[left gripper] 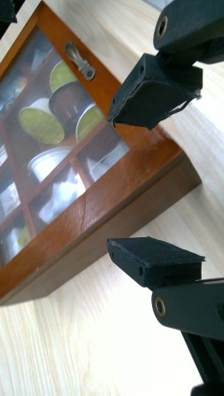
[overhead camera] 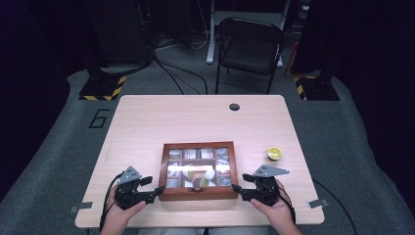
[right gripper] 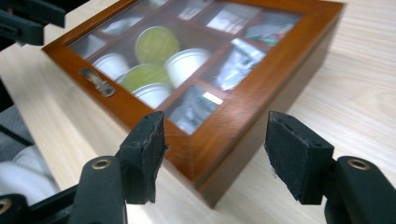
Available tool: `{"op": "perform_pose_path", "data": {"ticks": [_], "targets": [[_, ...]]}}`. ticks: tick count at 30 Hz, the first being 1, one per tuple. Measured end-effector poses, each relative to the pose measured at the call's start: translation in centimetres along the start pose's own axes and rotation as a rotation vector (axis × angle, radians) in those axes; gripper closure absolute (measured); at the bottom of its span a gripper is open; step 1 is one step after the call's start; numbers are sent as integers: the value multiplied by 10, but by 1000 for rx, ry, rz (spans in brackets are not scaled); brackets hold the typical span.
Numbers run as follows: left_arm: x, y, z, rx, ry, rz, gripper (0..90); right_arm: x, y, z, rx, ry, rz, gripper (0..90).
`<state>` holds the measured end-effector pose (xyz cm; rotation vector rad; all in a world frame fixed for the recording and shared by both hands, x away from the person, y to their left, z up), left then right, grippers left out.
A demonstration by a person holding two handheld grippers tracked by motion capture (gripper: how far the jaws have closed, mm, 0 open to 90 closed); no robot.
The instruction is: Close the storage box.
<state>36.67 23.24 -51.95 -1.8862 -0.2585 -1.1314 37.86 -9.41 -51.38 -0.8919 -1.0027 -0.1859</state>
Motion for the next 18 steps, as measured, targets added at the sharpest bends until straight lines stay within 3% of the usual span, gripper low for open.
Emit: {"op": "perform_pose_path", "data": {"ticks": [10, 15, 18], "targets": [[1, 1, 21, 40, -15, -2, 328, -5, -8, -42, -85, 96, -8, 372], [-2, 3, 33, 41, -34, 15, 328, -8, -8, -50, -102, 107, 6, 366], [-3, 0, 37, 44, -54, 7, 328, -9, -8, -45, -80, 87, 6, 349]]}}
Point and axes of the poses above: each handheld gripper's, and its own axes: y roughly forward along the jaws, x roughly out of its top, z roughly to its left, the point moved 8 cm from there along y, roughly forward along the jaws, and after that the axes turned 2 degrees about y, right-handed, at the moved point
